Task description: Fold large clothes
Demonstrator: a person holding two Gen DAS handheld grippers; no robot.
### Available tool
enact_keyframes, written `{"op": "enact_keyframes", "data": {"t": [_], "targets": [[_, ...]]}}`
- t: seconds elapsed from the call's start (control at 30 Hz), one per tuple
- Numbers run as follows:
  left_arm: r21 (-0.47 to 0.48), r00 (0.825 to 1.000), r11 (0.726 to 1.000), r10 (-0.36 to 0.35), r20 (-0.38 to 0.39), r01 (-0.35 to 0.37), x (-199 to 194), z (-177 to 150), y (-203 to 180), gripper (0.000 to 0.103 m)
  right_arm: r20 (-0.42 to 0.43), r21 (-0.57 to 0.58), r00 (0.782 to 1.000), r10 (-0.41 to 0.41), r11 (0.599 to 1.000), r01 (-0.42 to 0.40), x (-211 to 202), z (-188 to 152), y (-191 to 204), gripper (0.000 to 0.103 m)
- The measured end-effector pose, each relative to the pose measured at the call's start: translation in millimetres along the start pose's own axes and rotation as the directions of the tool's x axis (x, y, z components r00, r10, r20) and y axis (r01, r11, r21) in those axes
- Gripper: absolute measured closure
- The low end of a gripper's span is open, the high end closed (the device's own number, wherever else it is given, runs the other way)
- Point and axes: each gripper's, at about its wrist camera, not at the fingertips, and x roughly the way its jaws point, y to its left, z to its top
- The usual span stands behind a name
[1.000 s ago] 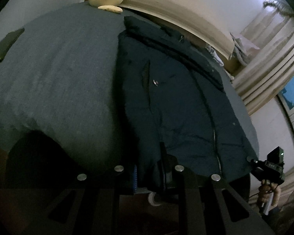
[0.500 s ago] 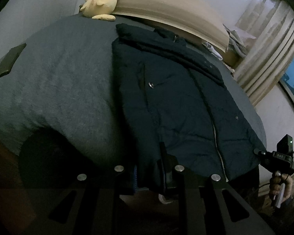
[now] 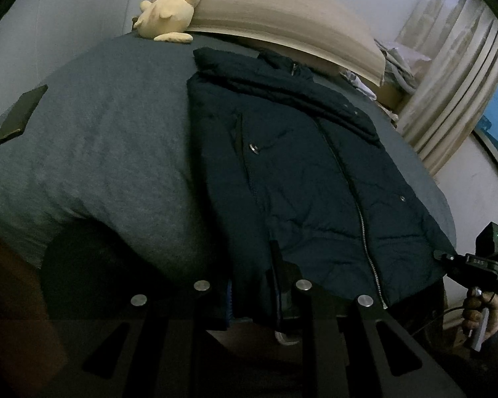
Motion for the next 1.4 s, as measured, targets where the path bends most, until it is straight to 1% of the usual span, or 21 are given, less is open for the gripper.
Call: {"op": "enact_keyframes", "data": {"t": [0.47, 0.83, 1.3, 1.4], "targets": [[0.017, 0.999, 0.999, 0.032, 0.011, -0.032, -9, -2, -5, 0.085, -0.007, -0.061, 0.999, -0.044, 0.997, 0.043, -9, -1, 6, 0.090], [0.026, 0.999, 0.998, 0.048, 0.003, -0.048, -10, 0, -6, 0.085, -0.008, -0.066, 0.999, -0.054, 0.996, 0.054, -11, -3, 6, 0.090], [0.058, 0.995, 0.994, 0.094, -0.023, -0.093, -8, 2, -8, 0.085, -0.011, -0.062, 0.998, -0.055, 0.997, 0.054, -12, -4, 2, 0.090], [0.056, 0.995, 0.994, 0.093, -0.024, -0.091, -8, 2, -7, 0.085, -0.011, -0.061, 0.998, -0.057, 0.997, 0.056, -12, -4, 3, 0.090]]}}
